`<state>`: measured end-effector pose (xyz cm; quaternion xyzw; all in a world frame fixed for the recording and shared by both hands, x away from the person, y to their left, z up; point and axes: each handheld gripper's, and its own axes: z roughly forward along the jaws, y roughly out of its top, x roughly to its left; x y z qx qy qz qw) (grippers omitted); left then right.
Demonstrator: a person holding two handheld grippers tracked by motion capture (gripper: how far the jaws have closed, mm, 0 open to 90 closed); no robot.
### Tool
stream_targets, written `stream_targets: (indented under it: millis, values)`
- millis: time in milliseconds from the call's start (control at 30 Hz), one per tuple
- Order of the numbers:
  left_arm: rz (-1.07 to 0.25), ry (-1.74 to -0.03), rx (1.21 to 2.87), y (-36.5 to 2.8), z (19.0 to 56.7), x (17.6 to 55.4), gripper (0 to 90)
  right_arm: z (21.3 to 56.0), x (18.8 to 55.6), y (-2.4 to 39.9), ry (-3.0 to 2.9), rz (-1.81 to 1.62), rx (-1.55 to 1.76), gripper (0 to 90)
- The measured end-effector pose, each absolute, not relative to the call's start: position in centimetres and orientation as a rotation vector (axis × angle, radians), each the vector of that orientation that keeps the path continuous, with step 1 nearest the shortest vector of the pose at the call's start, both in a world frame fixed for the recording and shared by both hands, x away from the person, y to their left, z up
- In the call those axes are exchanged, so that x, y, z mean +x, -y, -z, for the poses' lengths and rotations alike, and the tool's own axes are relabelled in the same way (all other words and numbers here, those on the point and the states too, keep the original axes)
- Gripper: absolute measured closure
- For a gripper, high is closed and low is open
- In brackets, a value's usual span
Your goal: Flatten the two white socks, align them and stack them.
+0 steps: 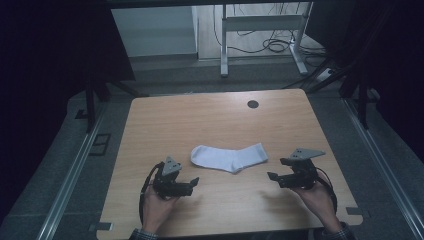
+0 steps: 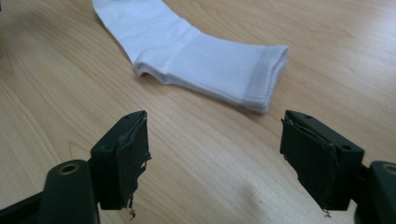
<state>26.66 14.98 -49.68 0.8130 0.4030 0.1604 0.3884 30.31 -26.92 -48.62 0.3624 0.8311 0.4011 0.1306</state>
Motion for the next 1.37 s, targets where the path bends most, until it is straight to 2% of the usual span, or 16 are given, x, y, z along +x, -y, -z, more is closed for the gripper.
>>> stream_targets:
  millis: [233, 567, 933, 1100, 1367]
  values:
    - [-0.431, -1.026, 2.098, -15.2, 51.2, 24.8, 11.9, 50.3, 29.2, 27.5, -2.410, -1.127, 1.059, 14.3]
    - [-0.425, -1.041, 2.123, -15.3, 53.3, 23.9, 11.5, 52.4, 28.5, 27.2, -2.426, -1.076, 1.030, 9.5]
    - [-0.452, -1.059, 2.164, -14.9, 54.2, 23.7, 11.4, 54.0, 28.6, 27.2, -2.436, -1.044, 1.026, 8.5]
    - [-0.388, -1.095, 2.164, -15.1, 54.3, 24.2, 11.5, 54.2, 28.6, 27.1, -2.445, -1.031, 1.015, 9.1]
    - [-0.396, -1.104, 2.161, -15.1, 54.3, 24.2, 12.3, 54.2, 28.6, 27.2, -2.442, -1.033, 1.022, 9.7]
